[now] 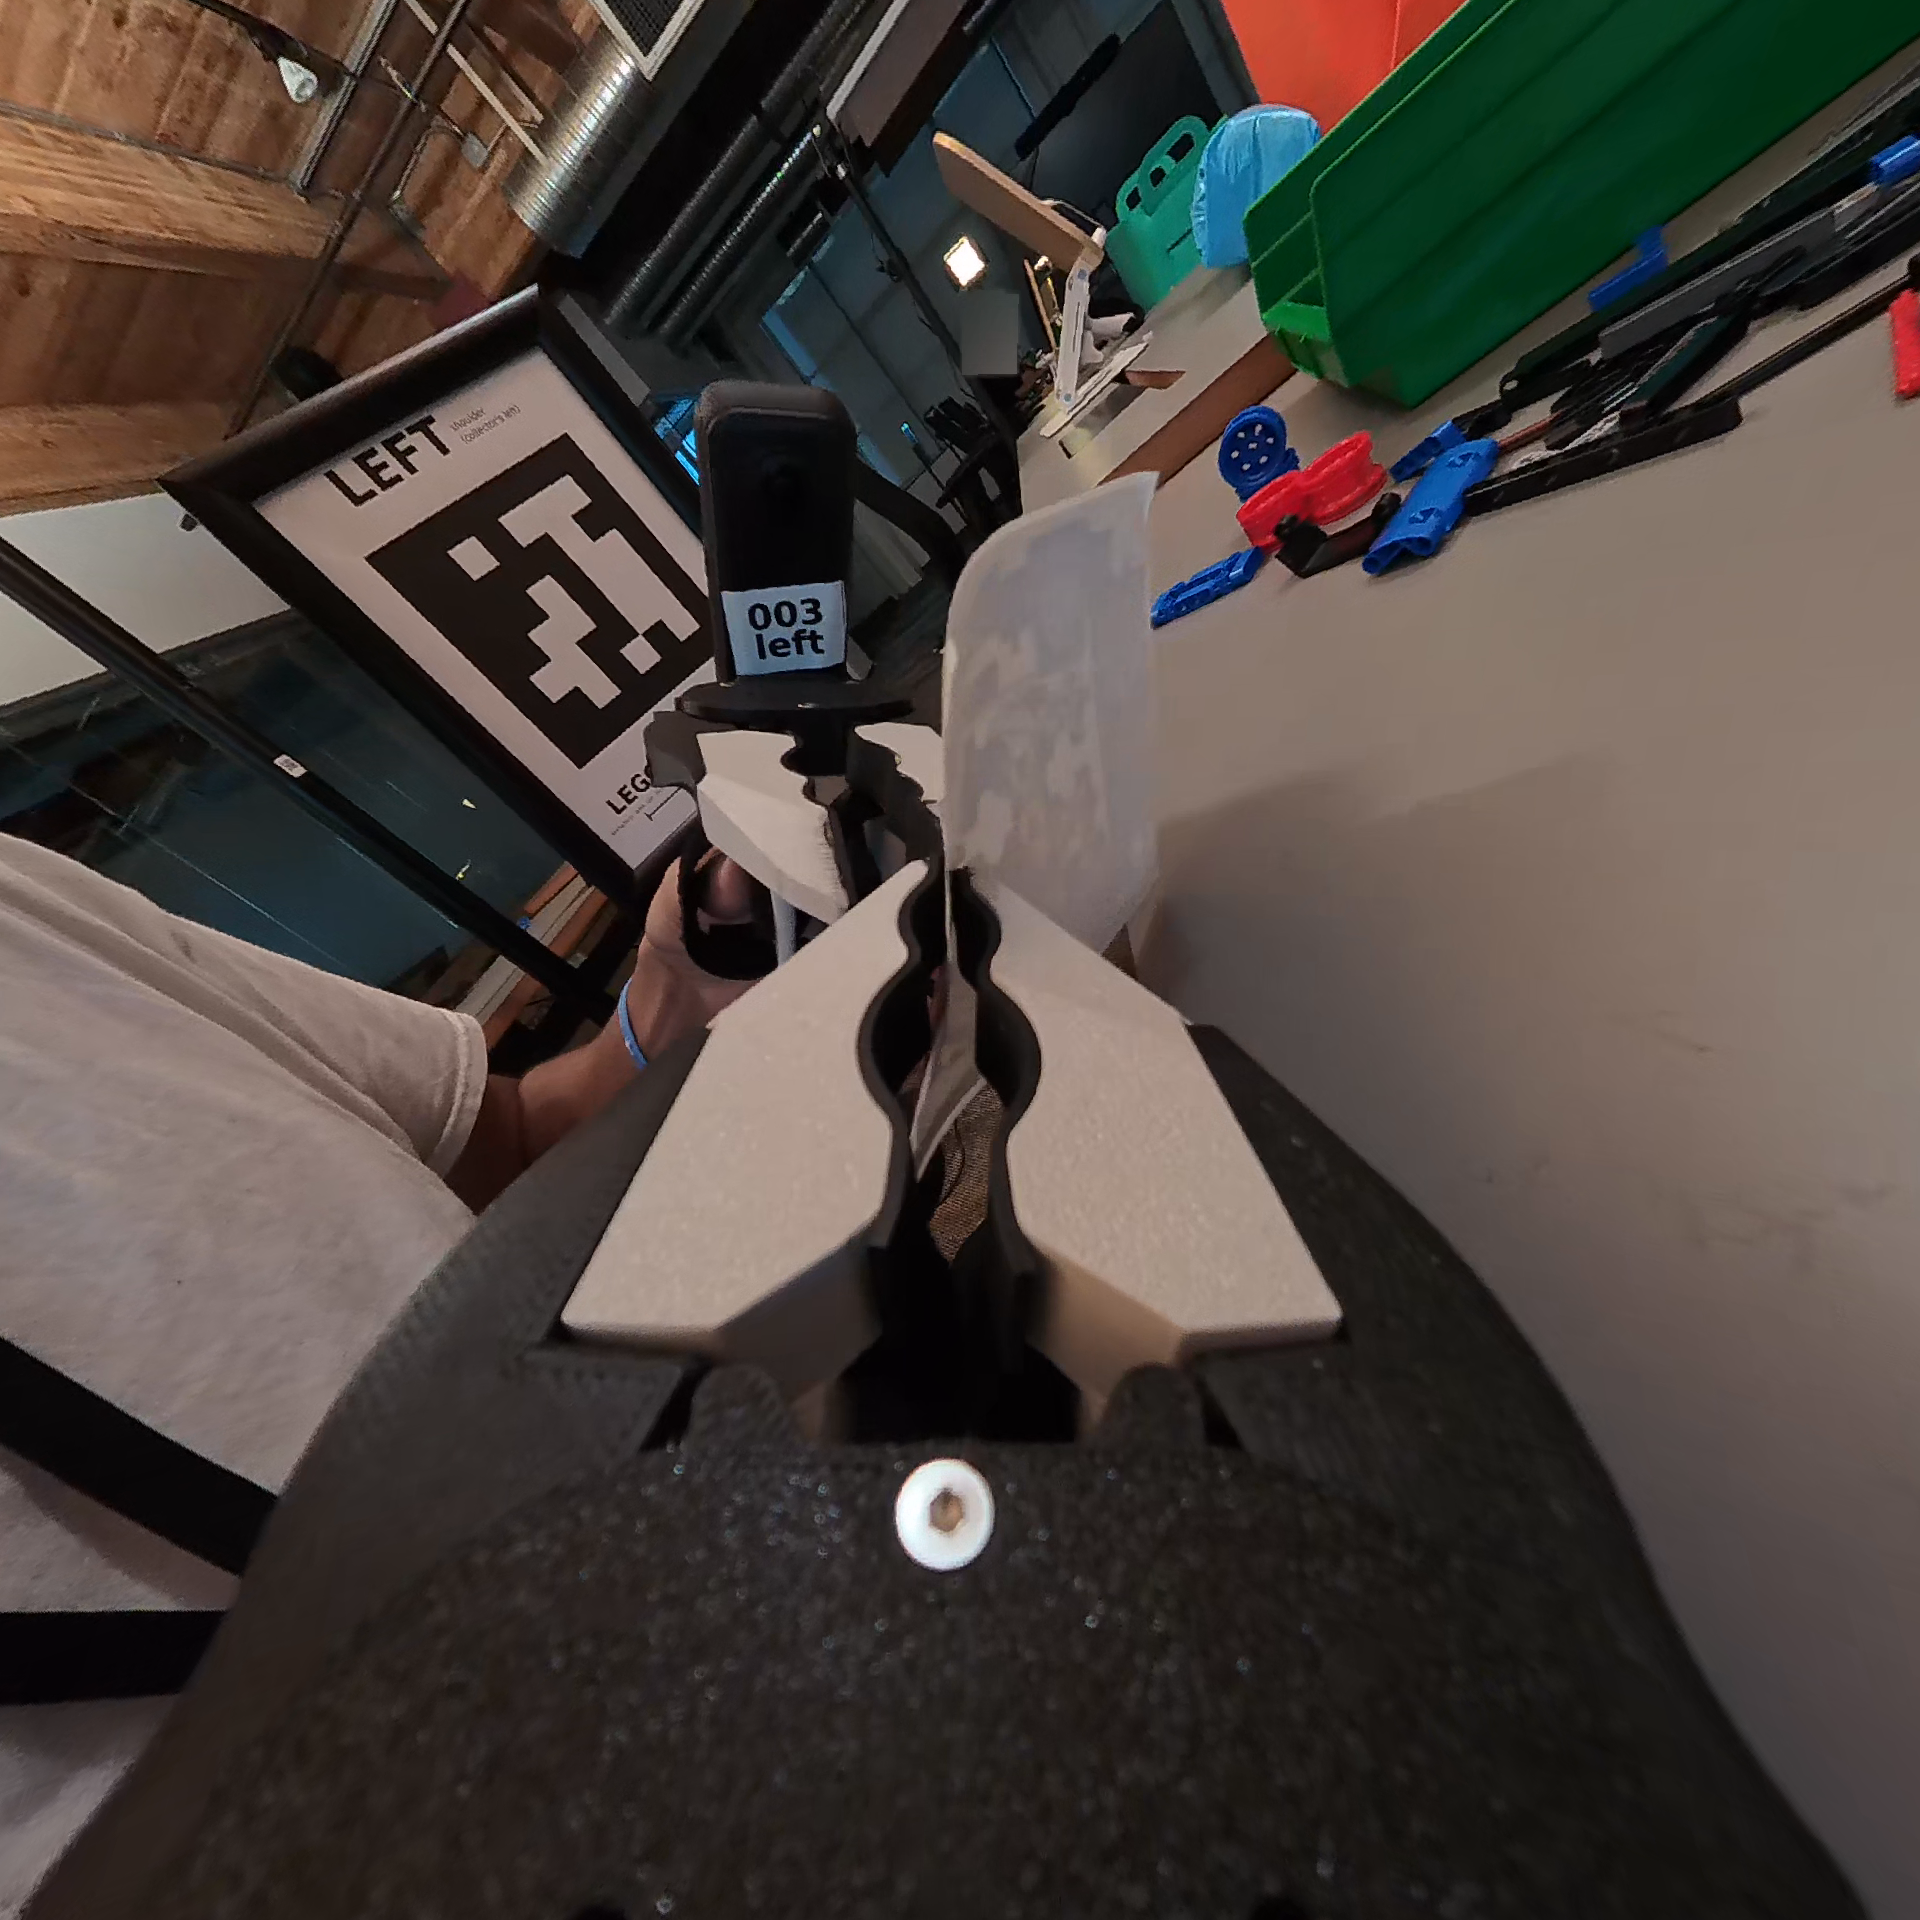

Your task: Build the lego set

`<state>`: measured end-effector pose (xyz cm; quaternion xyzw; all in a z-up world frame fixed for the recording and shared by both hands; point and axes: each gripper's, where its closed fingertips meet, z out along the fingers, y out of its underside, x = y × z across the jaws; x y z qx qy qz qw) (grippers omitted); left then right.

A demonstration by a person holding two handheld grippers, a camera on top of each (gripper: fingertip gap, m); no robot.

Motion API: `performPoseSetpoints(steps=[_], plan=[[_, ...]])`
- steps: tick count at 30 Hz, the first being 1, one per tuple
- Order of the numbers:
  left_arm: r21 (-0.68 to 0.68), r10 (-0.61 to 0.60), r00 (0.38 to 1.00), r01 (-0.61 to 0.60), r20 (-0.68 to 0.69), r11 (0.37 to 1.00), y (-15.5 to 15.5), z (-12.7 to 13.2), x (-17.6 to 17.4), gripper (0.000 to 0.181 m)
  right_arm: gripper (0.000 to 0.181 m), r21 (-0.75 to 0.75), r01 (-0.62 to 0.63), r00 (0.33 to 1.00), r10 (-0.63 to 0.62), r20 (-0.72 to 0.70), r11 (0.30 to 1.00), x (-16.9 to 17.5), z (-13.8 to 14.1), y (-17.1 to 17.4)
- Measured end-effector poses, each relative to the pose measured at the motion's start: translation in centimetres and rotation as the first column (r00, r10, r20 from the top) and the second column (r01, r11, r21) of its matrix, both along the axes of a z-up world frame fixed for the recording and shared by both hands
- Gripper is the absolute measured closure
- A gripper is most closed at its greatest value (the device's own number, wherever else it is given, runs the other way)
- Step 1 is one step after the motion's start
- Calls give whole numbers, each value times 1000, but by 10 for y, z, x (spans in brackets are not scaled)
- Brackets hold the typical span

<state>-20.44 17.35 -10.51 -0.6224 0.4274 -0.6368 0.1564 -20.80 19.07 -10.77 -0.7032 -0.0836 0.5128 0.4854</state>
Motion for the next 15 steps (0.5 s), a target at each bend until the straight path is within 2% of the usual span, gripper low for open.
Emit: performPoseSetpoints(steps=[15], plan=[[-33, 50, 999, -50, -22, 998, 7, -4, 3, 181, 181, 7, 16, 1000, -16, 6, 1000, 0, 1, 0]])
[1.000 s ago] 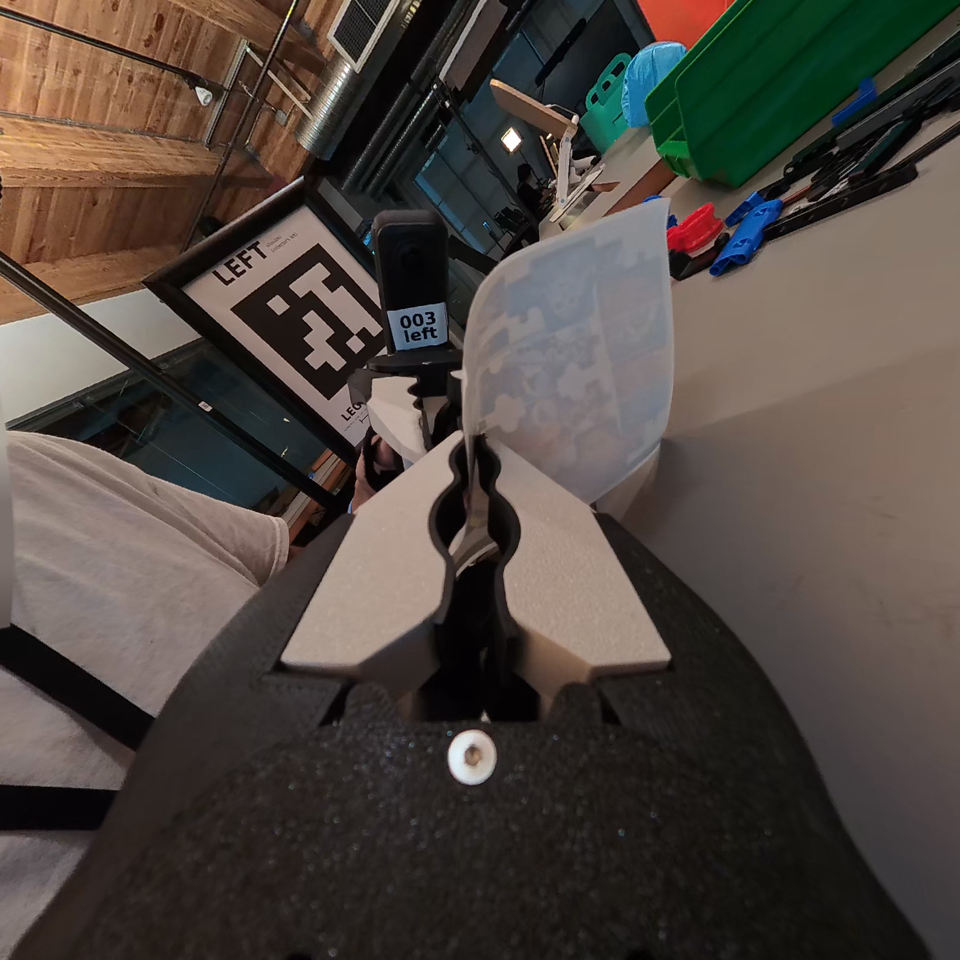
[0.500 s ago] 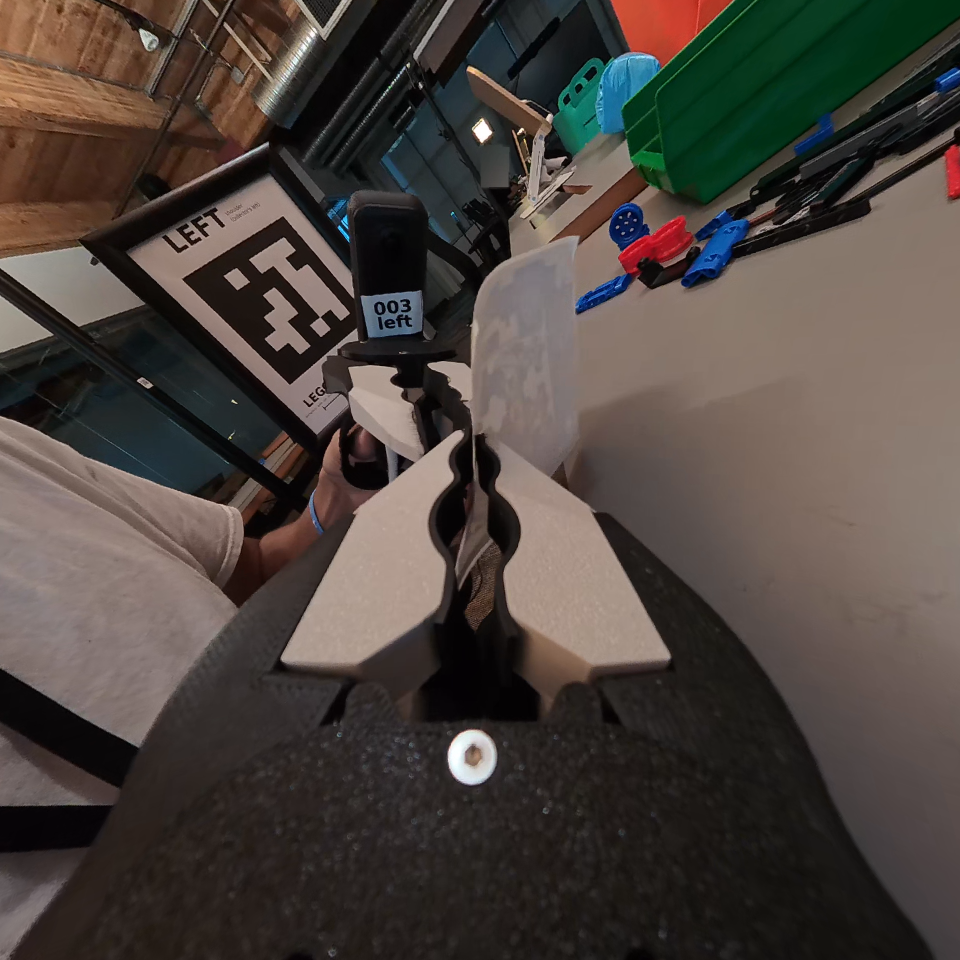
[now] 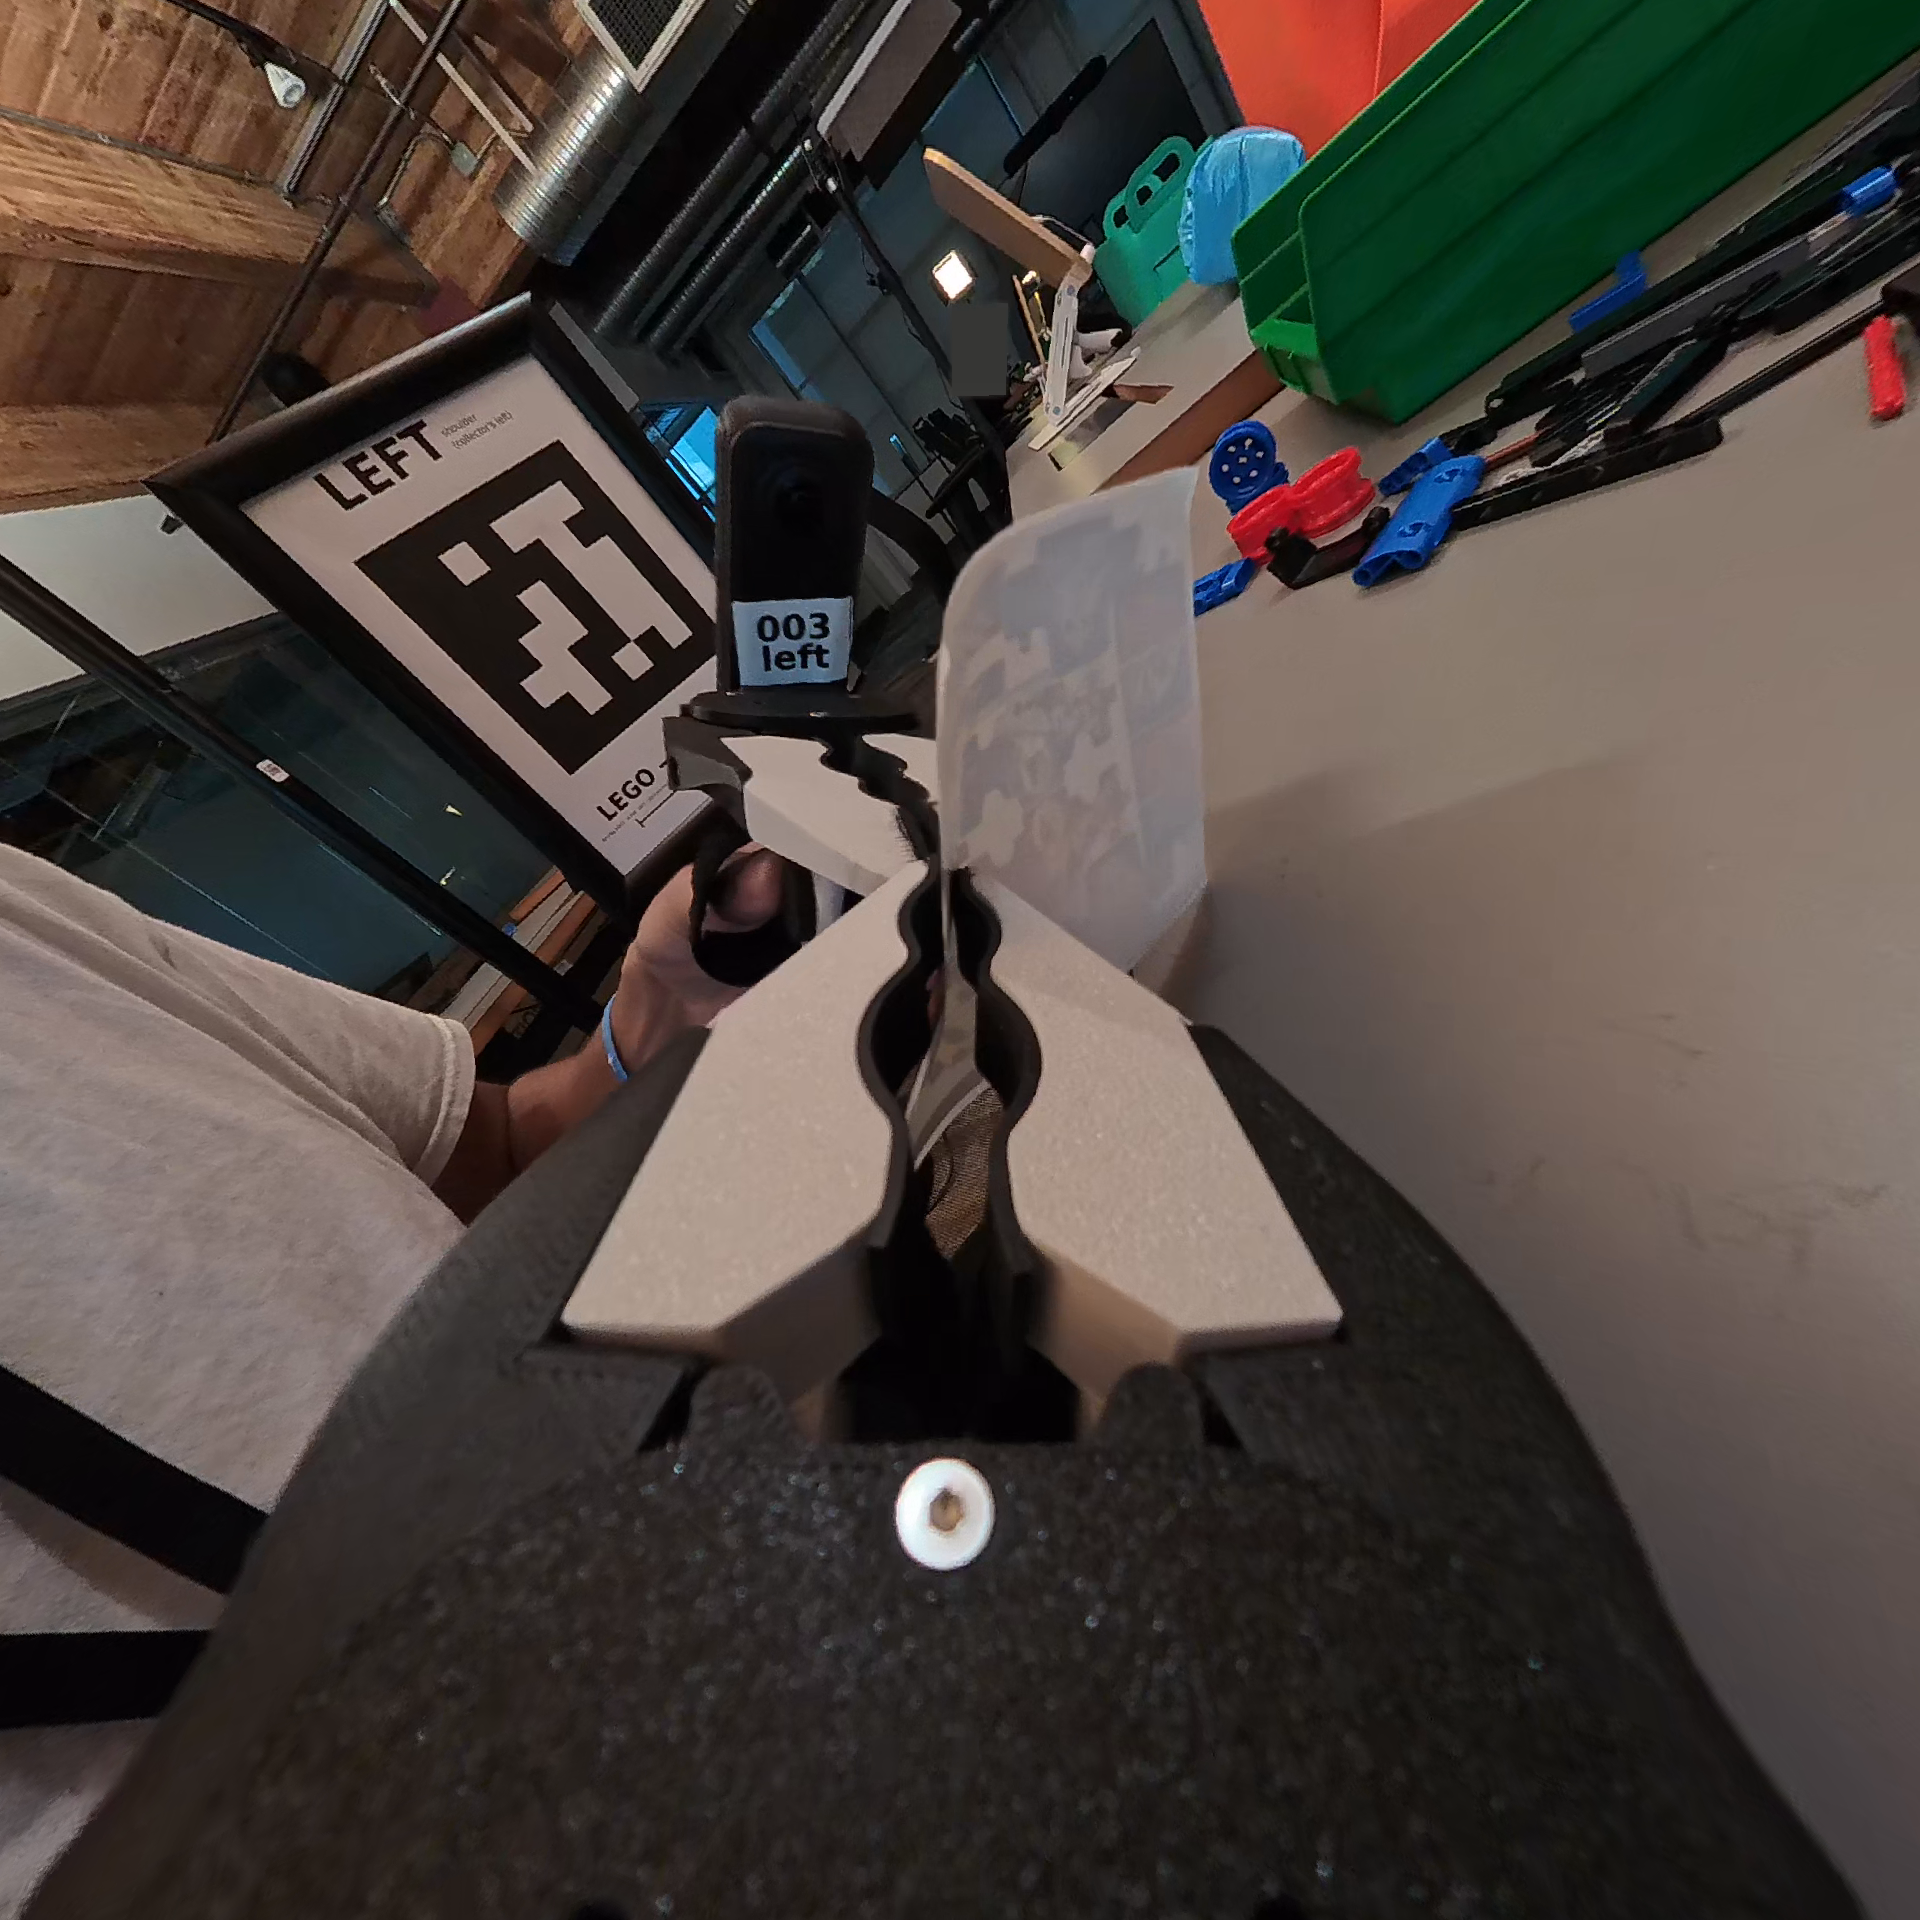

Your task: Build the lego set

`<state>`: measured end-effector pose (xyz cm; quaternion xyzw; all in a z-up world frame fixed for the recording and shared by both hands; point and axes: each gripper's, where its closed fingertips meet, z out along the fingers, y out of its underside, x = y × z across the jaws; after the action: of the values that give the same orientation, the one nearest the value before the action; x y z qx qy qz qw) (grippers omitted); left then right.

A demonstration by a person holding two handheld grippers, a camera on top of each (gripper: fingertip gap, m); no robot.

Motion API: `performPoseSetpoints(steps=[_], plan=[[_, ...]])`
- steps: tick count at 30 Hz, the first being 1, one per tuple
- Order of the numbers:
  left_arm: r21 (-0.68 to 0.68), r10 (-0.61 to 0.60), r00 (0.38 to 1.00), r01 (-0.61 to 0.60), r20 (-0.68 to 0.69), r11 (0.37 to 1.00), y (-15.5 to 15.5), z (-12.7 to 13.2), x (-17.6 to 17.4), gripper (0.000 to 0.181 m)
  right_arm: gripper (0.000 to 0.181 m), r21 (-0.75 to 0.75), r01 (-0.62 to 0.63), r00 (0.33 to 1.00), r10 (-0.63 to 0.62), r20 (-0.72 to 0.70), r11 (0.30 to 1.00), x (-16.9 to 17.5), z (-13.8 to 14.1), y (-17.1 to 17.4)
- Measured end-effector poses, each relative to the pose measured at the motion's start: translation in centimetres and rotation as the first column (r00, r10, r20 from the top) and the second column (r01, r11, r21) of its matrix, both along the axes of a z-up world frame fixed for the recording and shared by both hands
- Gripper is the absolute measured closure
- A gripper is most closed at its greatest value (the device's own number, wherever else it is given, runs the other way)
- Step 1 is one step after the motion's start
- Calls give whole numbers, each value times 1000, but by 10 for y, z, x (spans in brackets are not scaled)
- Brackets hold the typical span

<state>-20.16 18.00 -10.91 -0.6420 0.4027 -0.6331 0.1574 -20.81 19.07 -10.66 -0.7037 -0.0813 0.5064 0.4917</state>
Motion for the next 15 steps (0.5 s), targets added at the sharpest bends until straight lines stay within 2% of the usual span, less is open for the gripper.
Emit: performPoseSetpoints(steps=[5, 8, 13, 15], plan=[[81, -22, 999, 25, -29, 996, -2, -2, -3, 181, 179, 3, -13, 1000, 13, 15, 1000, -3, -1, -2], [196, -52, 996, 66, -76, 978, -5, -4, -5, 181, 164, 22, -28, 999, 28, 22, 999, -1, 4, -4], [418, -43, 987, 106, -158, 902, 3, -1, -8, 181, 142, 65, -56, 998, 54, 29, 996, 20, 24, -9], [476, -45, 982, 130, -185, 870, 7, 0, -7, 181, 140, 72, -55, 997, 51, 63, 996, 32, 33, -9]])
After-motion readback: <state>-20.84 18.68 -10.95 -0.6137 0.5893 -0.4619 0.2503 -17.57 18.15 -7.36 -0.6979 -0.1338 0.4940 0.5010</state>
